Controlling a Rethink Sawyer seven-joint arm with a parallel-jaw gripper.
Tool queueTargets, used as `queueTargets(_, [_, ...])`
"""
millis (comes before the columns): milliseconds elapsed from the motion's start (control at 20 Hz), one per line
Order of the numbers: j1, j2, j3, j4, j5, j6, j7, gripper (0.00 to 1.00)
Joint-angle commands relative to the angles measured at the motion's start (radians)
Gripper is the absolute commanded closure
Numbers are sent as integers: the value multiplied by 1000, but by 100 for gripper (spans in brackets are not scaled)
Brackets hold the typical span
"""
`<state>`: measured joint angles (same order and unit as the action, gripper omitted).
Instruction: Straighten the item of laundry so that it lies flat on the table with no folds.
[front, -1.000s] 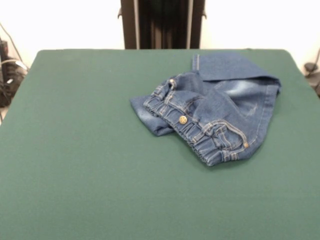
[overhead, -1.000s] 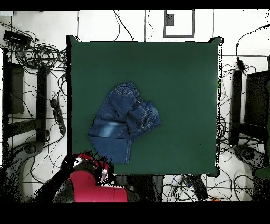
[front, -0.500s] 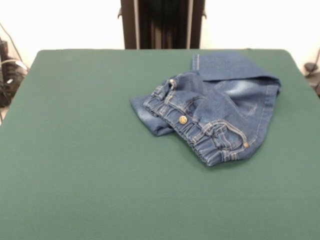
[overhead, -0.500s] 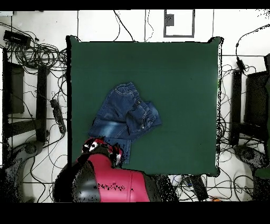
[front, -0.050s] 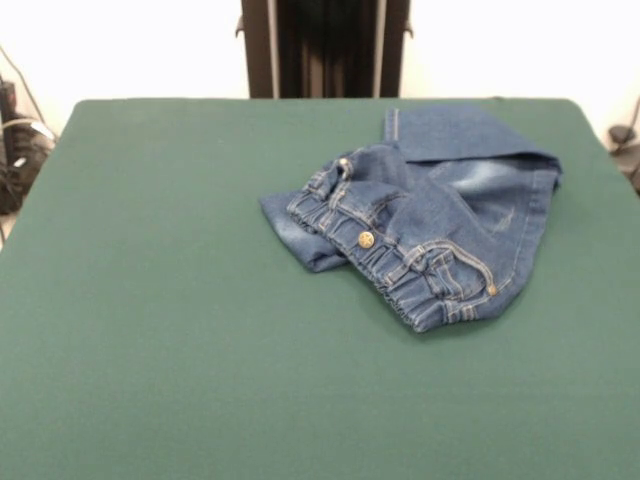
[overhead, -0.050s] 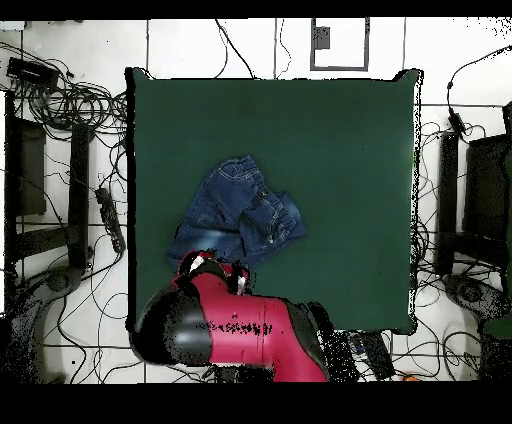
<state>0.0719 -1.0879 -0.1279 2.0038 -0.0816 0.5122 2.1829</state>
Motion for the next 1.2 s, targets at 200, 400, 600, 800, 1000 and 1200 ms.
queueTargets(200, [-40, 83, 182, -50, -49, 76, -140, 0])
queueTargets(400, [-70, 92, 221, -62, -60, 87, -159, 0])
queueTargets(600, [-110, 135, 270, -116, -88, 102, -183, 0])
queueTargets(800, [-139, 183, 310, -176, -117, 120, -205, 0])
queueTargets(1000, [-139, 213, 311, -219, -154, 120, -184, 0])
queueTargets(1200, [-162, 247, 315, -264, -174, 138, -174, 0])
